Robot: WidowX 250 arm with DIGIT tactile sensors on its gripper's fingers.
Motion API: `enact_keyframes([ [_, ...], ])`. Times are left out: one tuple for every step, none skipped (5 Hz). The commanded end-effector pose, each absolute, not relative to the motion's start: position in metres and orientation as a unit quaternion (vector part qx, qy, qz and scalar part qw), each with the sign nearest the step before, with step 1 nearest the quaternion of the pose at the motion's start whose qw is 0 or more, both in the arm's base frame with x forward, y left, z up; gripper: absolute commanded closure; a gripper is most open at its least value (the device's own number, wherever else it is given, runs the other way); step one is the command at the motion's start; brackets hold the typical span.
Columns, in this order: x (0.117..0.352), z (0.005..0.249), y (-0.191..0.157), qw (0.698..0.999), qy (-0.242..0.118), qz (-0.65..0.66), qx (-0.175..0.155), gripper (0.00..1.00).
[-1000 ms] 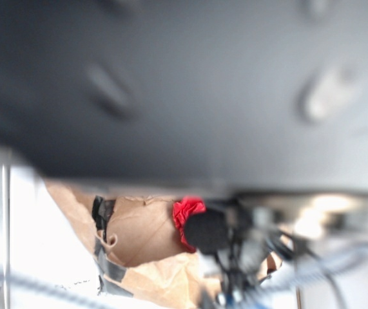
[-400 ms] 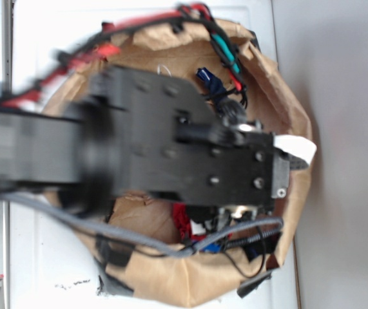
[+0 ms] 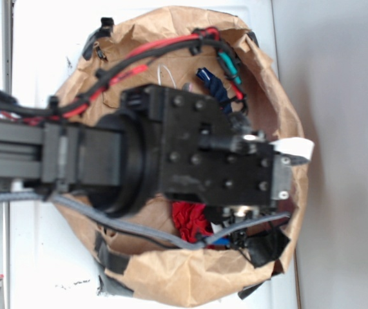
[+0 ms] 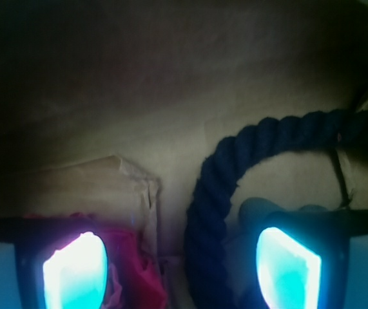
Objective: Grab the blue rope.
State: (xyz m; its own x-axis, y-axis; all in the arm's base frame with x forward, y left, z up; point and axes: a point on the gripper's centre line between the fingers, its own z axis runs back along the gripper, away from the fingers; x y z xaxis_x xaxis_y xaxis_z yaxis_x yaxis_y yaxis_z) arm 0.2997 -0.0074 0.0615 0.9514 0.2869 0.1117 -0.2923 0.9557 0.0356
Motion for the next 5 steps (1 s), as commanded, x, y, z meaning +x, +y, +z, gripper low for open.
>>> enact_keyframes([
  [0.315,0.11,-0.004,0.976,-0.137,0.166,0.029,0.0],
  [0.338,0.11,0.012,0.982,-0.138,0.128,0.015,0.0],
  [0.356,0.101,0.027,0.984,-0.119,0.136,0.003,0.0],
  [0.355,0.094,0.026,0.984,-0.109,0.143,0.008,0.0],
  [0.34,0.093,0.02,0.986,-0.085,0.14,0.014,0.0],
])
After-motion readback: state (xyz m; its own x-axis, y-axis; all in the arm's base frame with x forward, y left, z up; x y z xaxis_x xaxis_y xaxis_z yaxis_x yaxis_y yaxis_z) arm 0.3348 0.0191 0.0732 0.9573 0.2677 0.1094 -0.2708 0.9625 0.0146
